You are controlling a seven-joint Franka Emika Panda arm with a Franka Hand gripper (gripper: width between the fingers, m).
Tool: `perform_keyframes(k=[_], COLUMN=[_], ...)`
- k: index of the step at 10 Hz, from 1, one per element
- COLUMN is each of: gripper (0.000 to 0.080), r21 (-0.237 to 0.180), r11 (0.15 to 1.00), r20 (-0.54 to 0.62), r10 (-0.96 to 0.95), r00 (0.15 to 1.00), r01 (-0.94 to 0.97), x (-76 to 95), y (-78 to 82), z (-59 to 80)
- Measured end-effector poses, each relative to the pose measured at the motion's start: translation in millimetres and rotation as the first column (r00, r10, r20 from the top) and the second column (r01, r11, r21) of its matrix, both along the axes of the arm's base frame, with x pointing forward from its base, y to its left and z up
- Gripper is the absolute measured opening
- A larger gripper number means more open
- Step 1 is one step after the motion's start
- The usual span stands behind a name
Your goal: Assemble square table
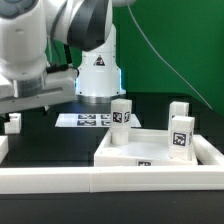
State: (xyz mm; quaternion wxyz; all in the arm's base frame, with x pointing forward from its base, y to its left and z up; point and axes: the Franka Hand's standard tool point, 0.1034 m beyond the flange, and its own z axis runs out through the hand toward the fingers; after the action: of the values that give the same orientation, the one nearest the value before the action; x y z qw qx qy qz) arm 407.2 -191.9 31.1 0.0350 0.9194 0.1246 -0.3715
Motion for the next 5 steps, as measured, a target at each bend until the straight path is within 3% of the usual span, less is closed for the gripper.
perform_keyframes(k=[1,2,5], gripper=[0.0649,0.0649,0.0649], r21=[-0.065,-0.084,-0.093], r11=[0.998,0.996,0.996], r20=[-0.077,-0.149,-0.179], r10=[-0.002,-0.007,-0.003], r00=[0.997,0.989,0.984], r01=[-0.003,-0.005,-0.014], x=[-4.9,-2.2,0.2], y=[-1.5,-2.0,-3.4], z=[2.0,3.1,-5.2])
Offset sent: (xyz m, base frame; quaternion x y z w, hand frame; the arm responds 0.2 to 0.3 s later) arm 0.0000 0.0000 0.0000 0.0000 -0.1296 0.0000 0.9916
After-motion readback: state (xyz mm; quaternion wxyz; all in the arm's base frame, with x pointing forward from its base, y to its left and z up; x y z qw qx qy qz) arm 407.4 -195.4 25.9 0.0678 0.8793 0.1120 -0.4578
